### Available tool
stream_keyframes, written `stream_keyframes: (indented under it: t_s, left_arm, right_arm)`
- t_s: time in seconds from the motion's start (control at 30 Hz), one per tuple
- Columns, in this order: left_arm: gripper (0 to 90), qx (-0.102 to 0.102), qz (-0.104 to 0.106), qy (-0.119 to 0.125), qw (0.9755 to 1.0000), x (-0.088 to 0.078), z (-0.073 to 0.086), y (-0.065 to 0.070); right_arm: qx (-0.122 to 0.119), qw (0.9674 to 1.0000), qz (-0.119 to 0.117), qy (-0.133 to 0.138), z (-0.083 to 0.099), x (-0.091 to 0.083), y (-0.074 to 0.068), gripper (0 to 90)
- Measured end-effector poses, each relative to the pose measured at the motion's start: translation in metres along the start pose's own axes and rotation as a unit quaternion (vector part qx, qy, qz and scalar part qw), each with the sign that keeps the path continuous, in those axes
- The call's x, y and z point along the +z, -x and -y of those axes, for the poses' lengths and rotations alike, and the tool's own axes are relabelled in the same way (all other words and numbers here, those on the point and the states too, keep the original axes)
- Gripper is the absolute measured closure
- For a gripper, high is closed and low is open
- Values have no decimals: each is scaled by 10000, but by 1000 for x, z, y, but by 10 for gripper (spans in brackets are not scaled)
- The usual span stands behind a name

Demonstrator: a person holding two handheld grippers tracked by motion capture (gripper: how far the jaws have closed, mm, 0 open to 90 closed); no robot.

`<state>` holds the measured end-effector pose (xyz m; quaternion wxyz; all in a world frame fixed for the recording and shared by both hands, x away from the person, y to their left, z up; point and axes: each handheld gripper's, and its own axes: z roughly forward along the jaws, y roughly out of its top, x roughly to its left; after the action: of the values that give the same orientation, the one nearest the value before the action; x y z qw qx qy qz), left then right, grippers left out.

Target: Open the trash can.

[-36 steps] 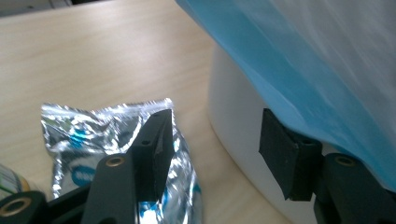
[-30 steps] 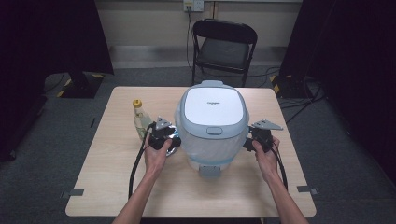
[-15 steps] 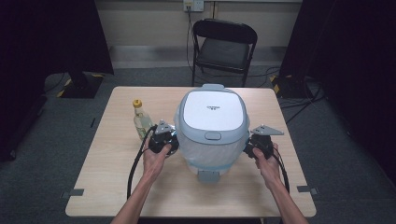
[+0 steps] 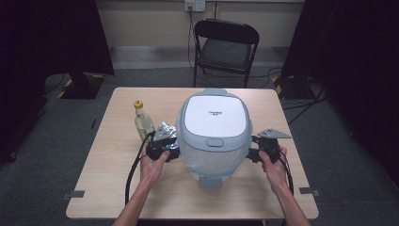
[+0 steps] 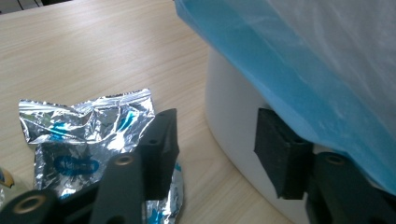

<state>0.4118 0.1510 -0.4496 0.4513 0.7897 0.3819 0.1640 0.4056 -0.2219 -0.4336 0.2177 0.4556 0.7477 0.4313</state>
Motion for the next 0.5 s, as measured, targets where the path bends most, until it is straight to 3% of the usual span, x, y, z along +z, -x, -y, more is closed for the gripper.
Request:
stream_keyframes:
  t_s: [0.1,0.3,0.47,0.5]
  left_arm:
    - [411,-102,9,-40,9999,-5,6,-1]
    - [384,-181,17,49,9998,-18,14,-3]
    - [361,-445,-44,151,9989,-42,29,-17]
    - [358,-476,-146,135,9987,-46,32,-19]
  right_arm:
    - [46,9999,-155,-50,1,-2,3,263]
    - [-33,9998,-111,-171,3,-7,5,267]
    - [-24,9994,-227,-273,12,-25,9,268]
    - [-1,9992,-287,-277,13,-28,10,267]
